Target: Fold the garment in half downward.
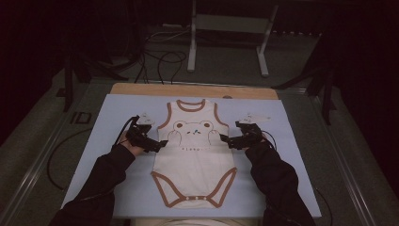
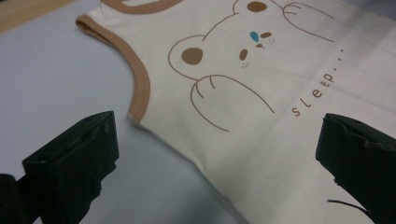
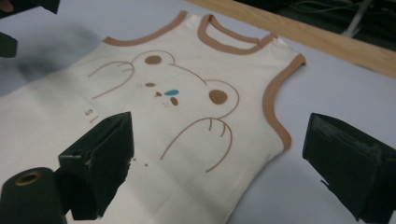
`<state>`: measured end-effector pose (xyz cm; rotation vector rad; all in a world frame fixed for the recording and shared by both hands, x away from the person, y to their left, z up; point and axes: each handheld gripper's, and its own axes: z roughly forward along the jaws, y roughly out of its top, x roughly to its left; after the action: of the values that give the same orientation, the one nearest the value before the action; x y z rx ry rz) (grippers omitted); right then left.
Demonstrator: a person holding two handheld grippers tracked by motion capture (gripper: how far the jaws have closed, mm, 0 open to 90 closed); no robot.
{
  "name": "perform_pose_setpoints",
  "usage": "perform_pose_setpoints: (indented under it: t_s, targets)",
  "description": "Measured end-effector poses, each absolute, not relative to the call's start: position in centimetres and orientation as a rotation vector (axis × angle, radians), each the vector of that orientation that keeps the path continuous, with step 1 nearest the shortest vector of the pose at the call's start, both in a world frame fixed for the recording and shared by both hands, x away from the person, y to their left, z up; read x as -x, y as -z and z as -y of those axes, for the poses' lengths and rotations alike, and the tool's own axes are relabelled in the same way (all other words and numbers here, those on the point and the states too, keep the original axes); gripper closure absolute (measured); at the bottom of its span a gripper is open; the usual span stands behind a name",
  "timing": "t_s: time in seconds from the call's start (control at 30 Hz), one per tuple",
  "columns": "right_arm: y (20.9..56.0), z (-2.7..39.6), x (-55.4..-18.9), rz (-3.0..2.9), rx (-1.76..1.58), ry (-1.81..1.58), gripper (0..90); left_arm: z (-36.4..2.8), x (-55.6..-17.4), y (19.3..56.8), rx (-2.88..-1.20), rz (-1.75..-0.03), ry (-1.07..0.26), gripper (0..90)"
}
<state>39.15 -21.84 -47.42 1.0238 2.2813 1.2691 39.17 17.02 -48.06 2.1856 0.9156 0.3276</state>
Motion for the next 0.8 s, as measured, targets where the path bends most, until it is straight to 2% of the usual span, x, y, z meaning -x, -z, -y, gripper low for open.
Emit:
perform_pose_setpoints:
  t_s: [0.3, 0.47, 0.5, 0.6, 0.63, 0.67, 0.73, 0.77, 0.8]
  targets:
    - [49.4, 21.2, -40.4, -2.318, -1.101, -1.151, 9.0, -16.8, -40.3, 49.4, -2.208, -0.996, -0.278, 0.0]
    - [50.1, 21.1, -41.0, -2.345, -1.153, -1.093, 11.2, -16.1, -40.4, 49.7, -2.254, -1.013, -0.292, 2.5]
    - [50.3, 21.2, -41.2, -2.341, -1.183, -1.081, 14.3, -16.0, -40.5, 49.8, -2.254, -1.035, -0.297, 8.4]
    - [50.5, 21.2, -41.5, -2.334, -1.224, -1.081, 15.3, -15.9, -40.6, 49.9, -2.257, -1.048, -0.285, 11.5]
    - [50.6, 21.3, -41.6, -2.34, -1.226, -1.088, 15.8, -15.9, -40.7, 50.0, -2.263, -1.05, -0.29, 15.7]
    - [50.8, 21.1, -41.8, -2.353, -1.233, -1.073, 19.1, -16.0, -40.7, 50.0, -2.259, -1.052, -0.288, 17.9]
    - [50.9, 21.0, -41.8, -2.356, -1.233, -1.062, 20.1, -16.0, -40.8, 50.1, -2.257, -1.059, -0.28, 20.5]
    - [51.1, 20.8, -41.9, -2.366, -1.236, -1.028, 26.3, -15.9, -40.8, 50.2, -2.259, -1.061, -0.286, 23.6]
    - [51.1, 20.8, -41.9, -2.366, -1.236, -1.028, 26.3, -15.9, -40.8, 50.2, -2.262, -1.066, -0.29, 23.6]
